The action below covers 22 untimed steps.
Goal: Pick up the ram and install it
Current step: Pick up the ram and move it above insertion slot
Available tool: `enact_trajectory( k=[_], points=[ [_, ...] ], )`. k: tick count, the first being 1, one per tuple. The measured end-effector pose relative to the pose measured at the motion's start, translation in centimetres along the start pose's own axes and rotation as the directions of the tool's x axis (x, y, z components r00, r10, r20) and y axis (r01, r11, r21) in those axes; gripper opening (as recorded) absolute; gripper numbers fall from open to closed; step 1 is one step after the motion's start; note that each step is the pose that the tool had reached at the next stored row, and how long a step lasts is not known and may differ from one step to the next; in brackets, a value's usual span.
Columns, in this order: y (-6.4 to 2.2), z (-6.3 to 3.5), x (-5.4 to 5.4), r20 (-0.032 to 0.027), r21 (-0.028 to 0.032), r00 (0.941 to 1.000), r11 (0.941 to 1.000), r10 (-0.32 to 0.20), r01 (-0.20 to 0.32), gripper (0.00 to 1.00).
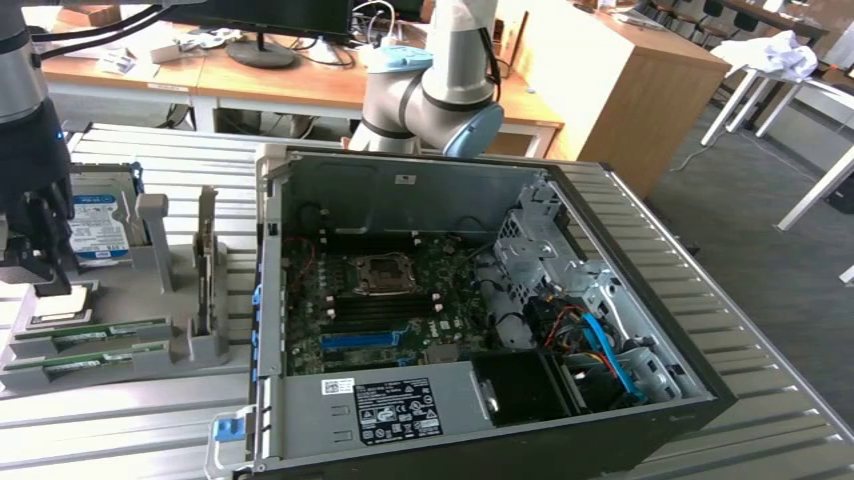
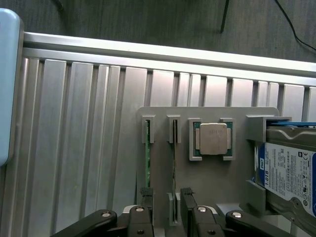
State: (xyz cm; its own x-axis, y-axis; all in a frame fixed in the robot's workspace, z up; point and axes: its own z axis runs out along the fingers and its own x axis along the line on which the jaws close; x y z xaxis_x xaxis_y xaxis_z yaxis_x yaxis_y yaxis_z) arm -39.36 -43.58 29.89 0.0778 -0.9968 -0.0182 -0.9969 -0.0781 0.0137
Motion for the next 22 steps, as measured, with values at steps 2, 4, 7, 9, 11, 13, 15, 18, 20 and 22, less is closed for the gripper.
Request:
enact_trajectory(
  k=[2,4,7,9,11,13,15,18,20,22],
  points=[
    [0.01,0.06,0.04,0.0,0.0001,1.0,1.0,0.0,0.0,0.36],
    [0.03,0.1,0.09,0.0,-0.0001,1.0,1.0,0.0,0.0,0.36],
    [0.04,0.17,0.13,-0.0001,-0.0002,1.0,1.0,0.0,0.0,0.36],
    [0.05,0.23,0.16,-0.0001,-0.0002,1.0,1.0,0.0,0.0,0.36],
    [0.06,0.27,0.17,-0.0002,-0.0003,1.0,1.0,0.0,0.0,0.36],
    [0.06,0.33,0.19,-0.0001,-0.0002,1.0,1.0,0.0,0.0,0.36],
    [0.07,0.38,0.21,-0.0002,-0.0002,1.0,1.0,0.0,0.0,0.36],
    [0.09,0.46,0.24,-0.0001,-0.0001,1.0,1.0,0.0,0.0,0.36],
    [0.1,0.51,0.26,-0.0001,-0.0001,1.0,1.0,0.0,0.0,0.36],
    [0.11,0.55,0.29,-0.0001,-0.0001,1.0,1.0,0.0,0.0,0.36]
  ],
)
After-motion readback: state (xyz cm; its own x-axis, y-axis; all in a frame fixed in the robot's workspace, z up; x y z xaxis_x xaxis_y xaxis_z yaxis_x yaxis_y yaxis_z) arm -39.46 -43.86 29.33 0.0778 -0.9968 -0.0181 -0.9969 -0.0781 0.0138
